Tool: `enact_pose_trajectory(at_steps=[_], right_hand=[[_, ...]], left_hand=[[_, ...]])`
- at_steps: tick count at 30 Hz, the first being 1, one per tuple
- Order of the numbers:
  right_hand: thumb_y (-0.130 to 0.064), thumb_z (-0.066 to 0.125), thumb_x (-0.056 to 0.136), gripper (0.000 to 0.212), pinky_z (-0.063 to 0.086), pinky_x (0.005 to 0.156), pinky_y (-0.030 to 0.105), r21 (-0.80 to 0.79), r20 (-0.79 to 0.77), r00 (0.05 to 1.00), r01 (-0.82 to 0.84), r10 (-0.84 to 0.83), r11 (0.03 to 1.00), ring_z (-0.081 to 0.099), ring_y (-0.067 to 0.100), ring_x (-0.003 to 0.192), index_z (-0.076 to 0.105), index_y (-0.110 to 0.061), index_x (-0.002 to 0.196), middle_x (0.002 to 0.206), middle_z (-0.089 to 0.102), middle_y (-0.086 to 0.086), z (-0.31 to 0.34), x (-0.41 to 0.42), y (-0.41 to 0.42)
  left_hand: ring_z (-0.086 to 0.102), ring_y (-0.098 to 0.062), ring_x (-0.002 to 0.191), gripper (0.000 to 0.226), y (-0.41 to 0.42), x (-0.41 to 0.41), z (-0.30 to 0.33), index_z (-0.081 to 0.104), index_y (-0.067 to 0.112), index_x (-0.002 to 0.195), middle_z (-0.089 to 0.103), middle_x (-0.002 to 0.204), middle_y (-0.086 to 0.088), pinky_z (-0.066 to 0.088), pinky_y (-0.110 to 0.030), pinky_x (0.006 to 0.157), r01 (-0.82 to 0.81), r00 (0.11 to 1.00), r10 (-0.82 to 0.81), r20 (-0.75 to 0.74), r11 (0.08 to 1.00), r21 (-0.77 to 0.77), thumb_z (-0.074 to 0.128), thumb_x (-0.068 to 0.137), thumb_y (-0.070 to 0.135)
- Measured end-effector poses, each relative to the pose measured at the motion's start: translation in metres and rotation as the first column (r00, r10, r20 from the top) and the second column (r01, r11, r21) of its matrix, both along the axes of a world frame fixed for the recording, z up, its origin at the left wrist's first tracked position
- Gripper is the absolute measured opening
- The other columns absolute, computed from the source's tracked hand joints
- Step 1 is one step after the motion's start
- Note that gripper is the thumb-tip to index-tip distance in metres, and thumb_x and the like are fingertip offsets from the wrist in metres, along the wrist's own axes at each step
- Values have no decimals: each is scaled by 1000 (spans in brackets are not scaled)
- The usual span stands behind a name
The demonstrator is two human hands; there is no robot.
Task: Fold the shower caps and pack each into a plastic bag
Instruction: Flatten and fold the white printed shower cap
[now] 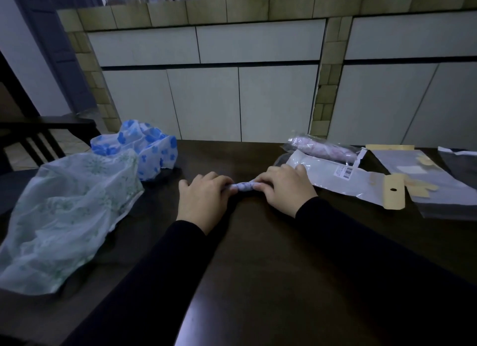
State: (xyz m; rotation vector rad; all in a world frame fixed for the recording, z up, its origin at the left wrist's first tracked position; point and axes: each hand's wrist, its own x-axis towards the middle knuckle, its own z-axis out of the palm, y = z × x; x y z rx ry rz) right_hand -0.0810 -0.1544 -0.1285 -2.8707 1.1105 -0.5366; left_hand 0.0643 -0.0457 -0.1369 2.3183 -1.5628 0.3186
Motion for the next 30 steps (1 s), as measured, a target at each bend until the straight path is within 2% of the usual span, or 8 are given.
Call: enact_pose_trajectory(at_steps=[7, 11, 13, 17, 19, 21, 24, 30], right_hand=[[-42, 41, 99, 30, 26, 98, 37, 116, -43, 997, 70, -65, 991, 46, 21, 115, 67, -34, 110, 112, 63, 0, 10, 11, -2], [-40, 50, 94, 21, 29, 88, 37, -48, 78, 996, 37, -34, 998, 43, 20, 111, 61, -34, 112, 116, 57, -6, -1, 15, 0], [-35, 54, 93, 16, 29, 84, 36, -151, 116, 992, -24, 42, 988, 44, 20, 106, 62, -30, 105, 112, 59, -8, -3, 16, 1], [-37, 50, 95, 22, 26, 85, 35, -122, 25, 995, -92, 96, 988, 43, 20, 107, 66, -27, 106, 111, 61, -9, 2, 10, -2], [-49, 49, 93, 34, 28, 91, 35, -86, -90, 987, -140, 132, 986, 43, 19, 110, 63, -26, 114, 113, 58, -7, 2, 6, 1], [-54, 52, 90, 41, 30, 94, 36, -32, -133, 979, -163, 157, 986, 43, 18, 112, 60, -27, 119, 115, 57, -6, 4, 4, 4], [-47, 55, 91, 35, 31, 94, 34, 40, -109, 978, -173, 176, 984, 45, 17, 112, 60, -27, 119, 116, 58, -6, 9, 5, 3], [-36, 48, 97, 29, 35, 93, 31, 19, -74, 978, -194, 195, 981, 45, 19, 110, 59, -20, 119, 115, 58, 2, 0, 5, 2]], left_hand=[[51, -19, 108, 33, -9, 2, 4, 56, 34, 120, 56, 117, 3, 33, -43, 90, -34, 997, 42, -63, 991, 126, 31, 101, 44], [44, -22, 115, 34, -14, 4, 1, 55, 30, 123, 47, 122, -3, 31, -45, 94, -64, 993, 78, -93, 987, 146, 31, 101, 42], [42, -22, 116, 33, -14, 3, -1, 51, 29, 126, 47, 125, -2, 28, -48, 99, -75, 992, 86, -91, 991, 113, 33, 101, 42], [41, -19, 115, 27, -9, -2, -2, 50, 34, 123, 48, 121, 4, 20, -46, 101, -10, 1000, 10, 16, 999, -39, 45, 97, 35], [44, -19, 111, 22, -8, -1, -5, 57, 33, 116, 51, 117, 5, 26, -39, 96, 50, 998, -49, 27, 997, -58, 47, 96, 33], [47, -17, 107, 21, -6, 2, -5, 62, 31, 111, 53, 113, 7, 33, -35, 90, 85, 991, -92, -93, 993, -83, 52, 94, 40], [46, -10, 103, 33, -2, 4, -5, 60, 33, 109, 51, 110, 12, 39, -32, 91, 135, 980, -139, -140, 990, -35, 60, 85, 55], [54, -12, 98, 34, 0, 3, -1, 66, 35, 110, 60, 110, 11, 44, -28, 83, 152, 982, -155, -104, 988, -41, 66, 81, 52]])
